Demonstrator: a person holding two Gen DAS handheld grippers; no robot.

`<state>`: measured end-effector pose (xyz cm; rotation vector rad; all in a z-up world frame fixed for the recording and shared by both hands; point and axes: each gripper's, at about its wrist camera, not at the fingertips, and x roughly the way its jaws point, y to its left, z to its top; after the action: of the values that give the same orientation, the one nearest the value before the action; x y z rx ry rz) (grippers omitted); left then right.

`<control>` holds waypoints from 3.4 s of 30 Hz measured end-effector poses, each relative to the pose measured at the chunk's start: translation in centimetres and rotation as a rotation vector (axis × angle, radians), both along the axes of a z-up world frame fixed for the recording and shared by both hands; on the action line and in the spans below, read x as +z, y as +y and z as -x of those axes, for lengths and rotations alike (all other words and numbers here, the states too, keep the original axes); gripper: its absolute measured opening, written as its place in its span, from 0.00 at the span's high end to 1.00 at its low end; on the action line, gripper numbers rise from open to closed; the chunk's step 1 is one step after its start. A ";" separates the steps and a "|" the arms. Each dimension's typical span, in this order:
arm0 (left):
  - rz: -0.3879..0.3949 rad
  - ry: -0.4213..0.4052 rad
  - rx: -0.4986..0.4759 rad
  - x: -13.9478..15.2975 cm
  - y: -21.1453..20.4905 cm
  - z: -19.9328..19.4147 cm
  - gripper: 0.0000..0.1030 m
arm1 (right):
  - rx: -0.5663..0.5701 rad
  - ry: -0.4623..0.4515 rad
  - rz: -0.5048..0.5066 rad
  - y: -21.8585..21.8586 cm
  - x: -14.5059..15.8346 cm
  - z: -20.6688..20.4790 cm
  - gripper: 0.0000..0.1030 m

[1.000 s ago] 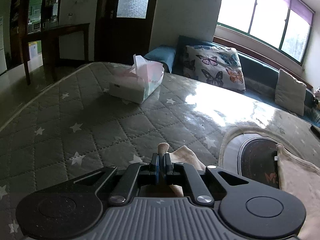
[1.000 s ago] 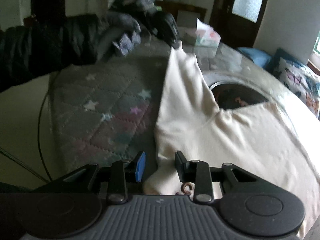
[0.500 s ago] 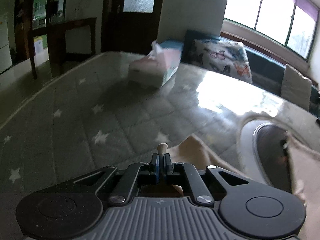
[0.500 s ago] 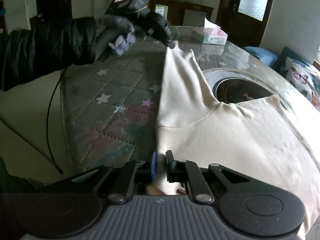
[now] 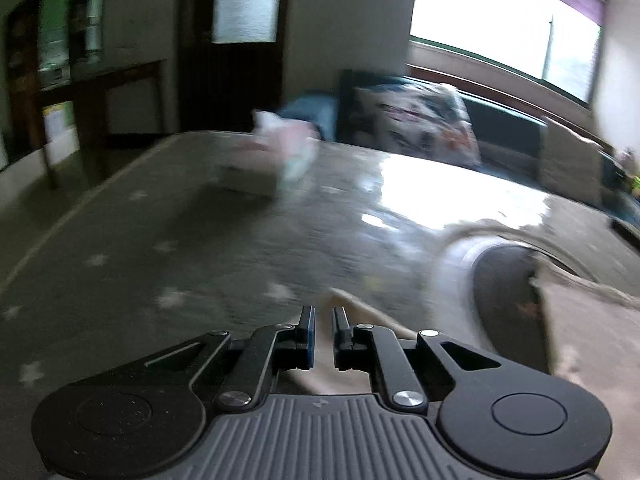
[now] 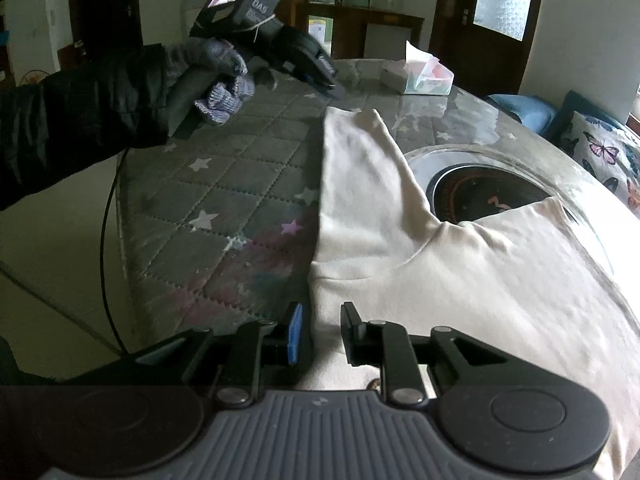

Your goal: Fold clothes

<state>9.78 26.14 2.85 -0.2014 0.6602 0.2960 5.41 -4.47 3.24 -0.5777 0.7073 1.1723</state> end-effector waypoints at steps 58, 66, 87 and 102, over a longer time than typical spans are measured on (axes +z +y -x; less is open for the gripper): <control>-0.195 0.034 -0.848 -2.9 -24.4 5.6 0.83 | -0.474 0.041 -0.103 -15.4 2.3 -4.0 0.56; -0.185 0.043 -0.845 -2.2 -24.2 5.7 0.83 | -0.609 0.075 -0.096 -16.7 0.2 -7.4 0.56; -0.108 0.025 -0.901 -1.6 -31.0 4.0 0.64 | -1.247 -0.075 -0.116 -34.7 -0.7 -5.5 0.46; -0.121 0.046 -0.881 -1.8 -32.1 3.5 0.64 | -1.342 -0.049 -0.225 -37.2 -1.4 -5.0 0.91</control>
<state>6.30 -5.97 1.00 0.2196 0.7138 -0.5071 10.42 -41.72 1.85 0.1221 0.6966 -0.0300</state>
